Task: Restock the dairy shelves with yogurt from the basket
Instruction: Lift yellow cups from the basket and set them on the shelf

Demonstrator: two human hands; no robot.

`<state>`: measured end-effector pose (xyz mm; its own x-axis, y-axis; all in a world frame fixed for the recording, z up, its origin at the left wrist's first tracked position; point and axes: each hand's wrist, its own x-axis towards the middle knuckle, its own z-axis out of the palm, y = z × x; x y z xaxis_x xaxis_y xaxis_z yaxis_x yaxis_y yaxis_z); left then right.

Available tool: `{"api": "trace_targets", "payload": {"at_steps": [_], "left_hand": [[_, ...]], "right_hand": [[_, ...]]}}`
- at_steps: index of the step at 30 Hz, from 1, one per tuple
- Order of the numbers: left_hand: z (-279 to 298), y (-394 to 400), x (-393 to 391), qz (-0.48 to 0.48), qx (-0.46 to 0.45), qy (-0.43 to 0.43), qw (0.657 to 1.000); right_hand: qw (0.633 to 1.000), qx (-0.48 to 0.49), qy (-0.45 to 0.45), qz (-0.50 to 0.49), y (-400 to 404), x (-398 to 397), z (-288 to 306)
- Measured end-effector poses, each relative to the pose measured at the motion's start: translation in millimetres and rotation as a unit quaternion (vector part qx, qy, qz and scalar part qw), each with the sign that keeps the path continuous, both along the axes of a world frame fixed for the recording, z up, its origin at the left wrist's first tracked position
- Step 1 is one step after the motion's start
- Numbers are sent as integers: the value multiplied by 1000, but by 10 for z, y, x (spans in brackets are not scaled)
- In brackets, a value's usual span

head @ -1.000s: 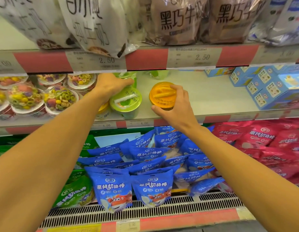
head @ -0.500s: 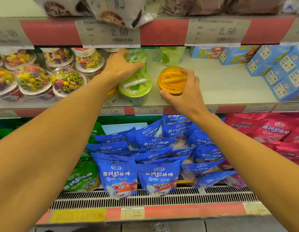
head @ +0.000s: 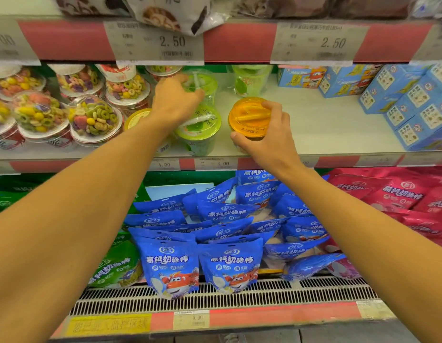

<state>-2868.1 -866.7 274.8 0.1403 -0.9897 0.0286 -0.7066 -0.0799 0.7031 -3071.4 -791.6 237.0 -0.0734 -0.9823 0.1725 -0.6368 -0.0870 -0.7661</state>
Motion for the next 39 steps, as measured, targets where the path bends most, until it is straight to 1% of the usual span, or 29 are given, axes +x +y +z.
{"api": "trace_targets", "payload": {"at_steps": [3,7,9,11,13,16,20,22,24,30,36,39], "left_hand": [[-18,47,-54,4,-17,-27,999],[-31,108,-69,-36,-3,-92,995],[-11,200,-13,-33,-20,-95,995],[-28,373,54,-5,-26,-87,996],[-83,603,82,-11,-4,-93,996],[-189,838,49,-59,-24,-156,986],[-238,854,-17,-23,-54,-210,976],[-222,860,-132,-20,-64,-244,967],[-202,869,-185,-15,-68,-257,964],[-183,825,-433,-44,-74,-218,972],[-178,812,-736,-65,-54,-185,979],[-144,786,-734,-97,-37,-127,986]], "right_hand": [[1000,-3,-3,0,-1,-1,-2],[1000,2,2,5,-1,2,5],[1000,9,6,16,-19,-5,26],[999,16,10,28,-30,-25,64],[999,16,29,31,-41,-43,94],[998,-6,62,30,-100,-51,159],[992,4,107,63,-163,-46,220],[992,8,115,54,-160,-112,230],[992,11,116,48,-164,-131,260],[992,31,123,26,-136,-319,305],[989,47,137,-5,-139,-550,330],[987,57,147,-17,-149,-622,316]]}}
